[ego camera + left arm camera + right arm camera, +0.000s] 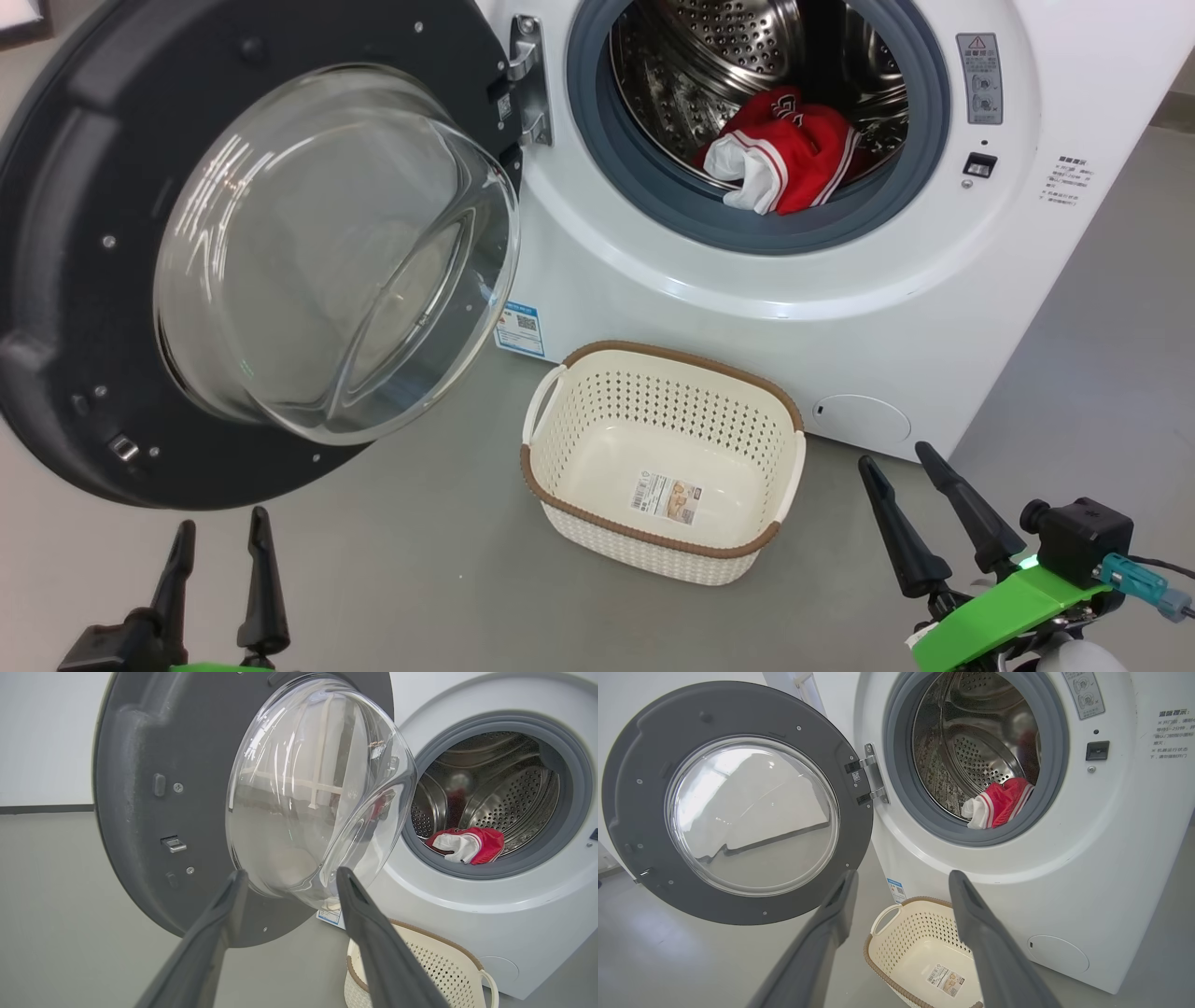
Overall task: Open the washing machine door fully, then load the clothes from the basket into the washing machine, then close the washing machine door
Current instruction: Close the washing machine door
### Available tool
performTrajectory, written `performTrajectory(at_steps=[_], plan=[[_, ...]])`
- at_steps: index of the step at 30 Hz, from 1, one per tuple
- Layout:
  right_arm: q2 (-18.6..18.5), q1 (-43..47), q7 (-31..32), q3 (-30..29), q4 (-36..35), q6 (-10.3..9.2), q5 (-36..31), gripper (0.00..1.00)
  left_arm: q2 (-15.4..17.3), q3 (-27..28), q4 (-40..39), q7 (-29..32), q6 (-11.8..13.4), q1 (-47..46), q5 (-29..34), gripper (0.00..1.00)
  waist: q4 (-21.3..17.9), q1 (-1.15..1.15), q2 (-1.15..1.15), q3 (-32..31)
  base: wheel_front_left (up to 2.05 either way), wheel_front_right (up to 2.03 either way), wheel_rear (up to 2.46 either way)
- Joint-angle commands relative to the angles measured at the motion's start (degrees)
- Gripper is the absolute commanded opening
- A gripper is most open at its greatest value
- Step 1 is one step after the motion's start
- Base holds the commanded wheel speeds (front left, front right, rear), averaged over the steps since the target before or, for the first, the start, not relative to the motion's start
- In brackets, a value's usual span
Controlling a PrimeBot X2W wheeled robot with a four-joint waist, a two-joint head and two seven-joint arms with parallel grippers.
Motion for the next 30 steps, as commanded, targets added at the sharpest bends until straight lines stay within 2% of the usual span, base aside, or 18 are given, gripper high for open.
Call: performTrajectory(at_steps=[1, 16, 17, 18, 19, 20, 30], plan=[[-0.6, 0.0, -0.3, 1.2, -1.1, 0.09, 0.2, 1.0, 0.8, 1.9, -1.4, -0.3, 0.4, -0.7, 0.4, 1.0, 0.0, 0.0, 0.0, -0.1, 0.0, 0.0, 0.0], [-0.7, 0.1, -0.3, 1.0, -1.0, 0.09, 0.4, 1.0, 2.3, 2.5, -2.4, -0.3, -0.1, -2.3, 0.5, 1.0, 0.1, 0.0, 0.0, 0.0, 0.0, 0.0, 0.0], [-0.7, 0.1, -0.3, 1.0, -1.0, 0.09, 0.3, 1.0, 2.5, 2.5, -2.6, -0.2, -0.2, -2.6, 0.3, 0.95, 0.1, 0.0, 0.0, 0.0, 0.0, 0.0, 0.0], [-0.7, 0.2, -0.3, 0.9, -1.1, 0.09, 0.3, 1.0, 2.7, 2.6, -2.9, -0.1, -0.2, -2.8, 0.1, 0.55, 0.2, 0.0, 0.0, 0.1, 0.0, 0.0, 0.0], [-0.6, 0.2, -0.3, 0.8, -1.1, 0.09, 0.2, 1.0, 2.9, 2.6, -3.2, 0.0, -0.3, -3.0, 0.0, 0.35, 0.2, 0.0, 0.0, 0.1, 0.0, 0.0, 0.0], [-0.6, 0.3, -0.3, 0.7, -1.1, 0.09, 0.2, 1.0, 3.1, 2.7, -3.6, 0.2, -0.3, -3.2, -0.1, 0.0, 0.2, 0.0, 0.0, 0.1, 0.0, 0.0, 0.0], [-0.8, 0.6, -0.3, -0.3, -1.6, 0.09, -0.1, 1.0, 6.8, 5.4, -11.9, 6.2, -1.3, -8.2, -6.0, 0.0, 1.7, 0.0, 0.0, 0.6, 0.0, 0.0, 0.0]])
